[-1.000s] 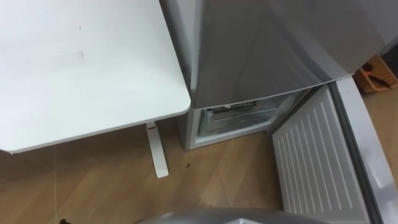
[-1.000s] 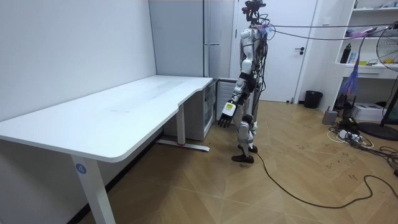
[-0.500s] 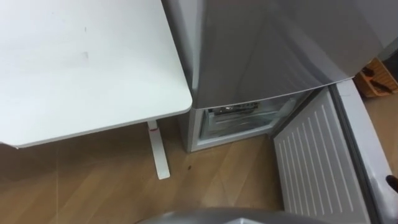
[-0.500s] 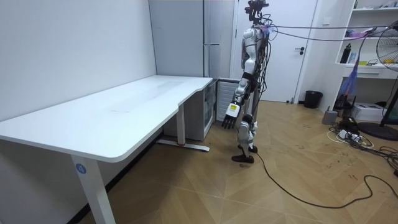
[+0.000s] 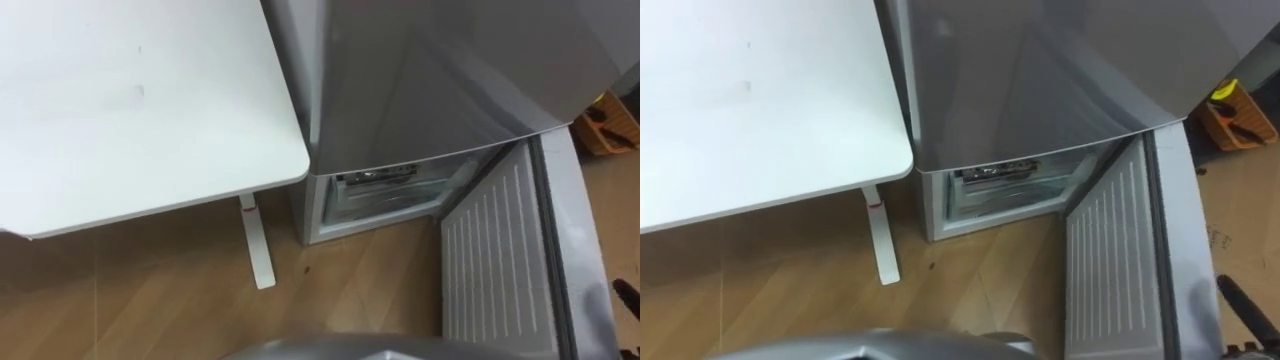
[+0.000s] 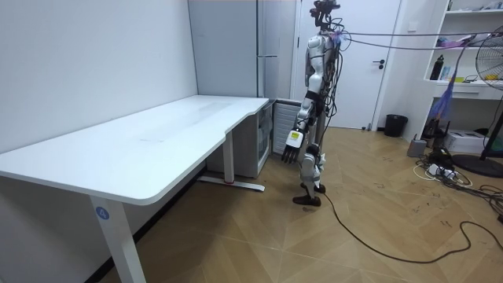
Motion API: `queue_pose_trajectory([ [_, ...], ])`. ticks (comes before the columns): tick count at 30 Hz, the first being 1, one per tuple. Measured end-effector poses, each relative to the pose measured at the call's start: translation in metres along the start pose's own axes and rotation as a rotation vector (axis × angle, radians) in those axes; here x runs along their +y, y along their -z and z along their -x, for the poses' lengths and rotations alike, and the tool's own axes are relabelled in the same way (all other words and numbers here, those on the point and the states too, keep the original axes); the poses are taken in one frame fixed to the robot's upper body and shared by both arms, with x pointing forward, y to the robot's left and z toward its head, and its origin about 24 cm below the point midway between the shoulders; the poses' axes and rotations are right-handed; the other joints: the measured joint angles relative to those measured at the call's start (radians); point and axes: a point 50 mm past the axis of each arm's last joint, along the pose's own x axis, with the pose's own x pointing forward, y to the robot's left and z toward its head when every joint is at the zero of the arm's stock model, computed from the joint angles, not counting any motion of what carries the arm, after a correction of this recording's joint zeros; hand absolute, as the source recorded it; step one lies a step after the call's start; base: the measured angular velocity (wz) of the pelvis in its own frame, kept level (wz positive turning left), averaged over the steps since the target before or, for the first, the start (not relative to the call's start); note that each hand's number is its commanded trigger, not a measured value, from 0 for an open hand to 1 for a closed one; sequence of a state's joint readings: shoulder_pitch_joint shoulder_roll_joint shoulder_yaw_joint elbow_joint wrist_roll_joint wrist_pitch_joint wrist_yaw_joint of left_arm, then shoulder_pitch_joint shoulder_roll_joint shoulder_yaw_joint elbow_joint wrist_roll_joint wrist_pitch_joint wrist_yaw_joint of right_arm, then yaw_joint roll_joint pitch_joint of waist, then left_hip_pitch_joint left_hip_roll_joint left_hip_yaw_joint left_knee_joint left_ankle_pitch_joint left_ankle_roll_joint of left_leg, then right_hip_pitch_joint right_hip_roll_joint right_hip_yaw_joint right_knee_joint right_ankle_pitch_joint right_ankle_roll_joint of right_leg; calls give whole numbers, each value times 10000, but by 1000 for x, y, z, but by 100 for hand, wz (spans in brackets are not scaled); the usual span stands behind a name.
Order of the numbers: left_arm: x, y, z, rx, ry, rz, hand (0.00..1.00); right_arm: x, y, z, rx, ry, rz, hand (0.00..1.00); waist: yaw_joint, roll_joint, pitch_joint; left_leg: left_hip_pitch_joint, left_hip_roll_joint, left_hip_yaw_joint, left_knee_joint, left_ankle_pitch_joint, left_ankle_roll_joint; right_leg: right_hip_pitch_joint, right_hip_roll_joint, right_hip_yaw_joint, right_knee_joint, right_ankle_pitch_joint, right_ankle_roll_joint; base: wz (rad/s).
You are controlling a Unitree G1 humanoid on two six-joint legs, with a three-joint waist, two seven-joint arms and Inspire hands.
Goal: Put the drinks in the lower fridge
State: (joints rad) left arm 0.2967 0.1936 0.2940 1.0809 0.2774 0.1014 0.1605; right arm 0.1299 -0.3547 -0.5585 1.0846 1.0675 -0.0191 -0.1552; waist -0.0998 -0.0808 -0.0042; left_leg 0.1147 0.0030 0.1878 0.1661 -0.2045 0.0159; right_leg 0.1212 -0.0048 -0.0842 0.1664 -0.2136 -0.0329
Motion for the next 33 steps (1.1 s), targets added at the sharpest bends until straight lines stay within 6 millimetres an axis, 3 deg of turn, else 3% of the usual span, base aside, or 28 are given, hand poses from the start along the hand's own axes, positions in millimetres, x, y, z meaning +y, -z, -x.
queue_pose_trajectory([
  [5, -3, -3, 0, 57, 77, 60, 0, 2, 15, 2, 584, -252, -1559, 0, 51, 107, 12, -4, -5, 14, -1, 1, -1, -13, 5, -5, 16, 0, 0, -1],
  [8, -9, -8, 0, -71, 224, -306, 0, 14, 38, 8, 1115, -1009, -957, 0, 262, 109, 0, -33, 20, 56, 15, -6, -14, -82, 35, 22, 40, 21, -35, -10],
  [11, -21, -20, 2, -328, 522, -644, 0, 27, 67, 23, 1836, -2338, 91, 0, 713, 141, -13, -252, 105, 246, 74, -17, -32, -326, 91, 131, 47, 120, -79, -18],
  [13, -29, -24, 3, -435, 737, -1041, 0, 45, 99, 40, 2834, -3461, 122, 0, 894, 153, -12, -401, 205, 278, 187, -38, -63, -398, 146, 124, 26, 221, -105, -8],
  [16, -40, -23, 6, -396, 961, -1326, 0, 59, 126, 63, 3808, -4609, -38, 0, 1262, 306, -16, -353, 195, 287, 210, -77, -87, -360, 224, 143, 33, 226, -110, -1],
  [23, -59, -20, 12, -211, 1440, -1560, 0, 104, 171, 118, 6156, -8196, 893, 0, 1917, 774, -22, -416, 189, 219, 236, -78, -90, -372, 152, 14, -13, 226, -114, 4],
  [27, -68, -19, 15, -174, 1693, -1749, 0, 117, 197, 145, 7307, -9776, 1689, 0, 1929, 715, -48, -504, 117, -18, 271, -72, -82, -261, 99, -232, -152, 226, -105, 17],
  [30, -73, -22, 17, -245, 1801, -2116, 0, 123, 206, 159, 7854, -10760, 2415, 0, 2106, 612, 67, -550, 122, -26, 316, -71, -82, -272, 99, -260, -154, 222, -103, 8],
  [33, -76, -26, 18, -356, 1876, -2364, 0, 131, 208, 169, 8069, -11623, 2639, 0, 2156, 440, 77, -673, 110, -108, 369, -71, -81, -323, 86, -309, -155, 223, -102, 7],
])
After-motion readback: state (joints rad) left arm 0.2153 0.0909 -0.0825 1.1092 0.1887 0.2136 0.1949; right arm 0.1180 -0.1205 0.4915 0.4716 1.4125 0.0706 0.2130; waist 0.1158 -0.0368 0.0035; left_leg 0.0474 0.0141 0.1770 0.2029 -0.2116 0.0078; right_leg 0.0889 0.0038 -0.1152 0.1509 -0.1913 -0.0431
